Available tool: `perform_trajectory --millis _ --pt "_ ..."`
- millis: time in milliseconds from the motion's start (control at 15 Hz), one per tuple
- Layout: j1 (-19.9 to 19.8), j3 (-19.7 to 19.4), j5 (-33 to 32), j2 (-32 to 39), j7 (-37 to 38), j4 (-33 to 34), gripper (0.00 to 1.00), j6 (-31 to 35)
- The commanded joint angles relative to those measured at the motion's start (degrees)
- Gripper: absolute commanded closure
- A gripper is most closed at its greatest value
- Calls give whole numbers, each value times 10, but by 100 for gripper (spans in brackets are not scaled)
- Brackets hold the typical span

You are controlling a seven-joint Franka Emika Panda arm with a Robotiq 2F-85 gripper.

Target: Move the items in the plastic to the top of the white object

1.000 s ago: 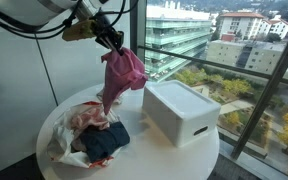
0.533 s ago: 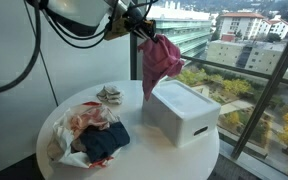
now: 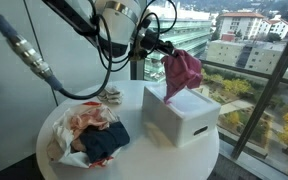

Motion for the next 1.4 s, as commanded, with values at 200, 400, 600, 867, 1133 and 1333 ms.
perform_trajectory --millis 200,400,600,867,1133,1333 --pt "92 -61 2 -10 79 -27 40 9" --pt "114 -56 31 -68 58 -80 16 19" --pt "130 -51 185 -141 -66 -161 0 50" --pt "167 -60 390 -223 -233 -265 0 26" --pt "186 -55 579 -264 -398 -326 0 -19" --pt "193 -44 675 -243 -490 -350 0 -33"
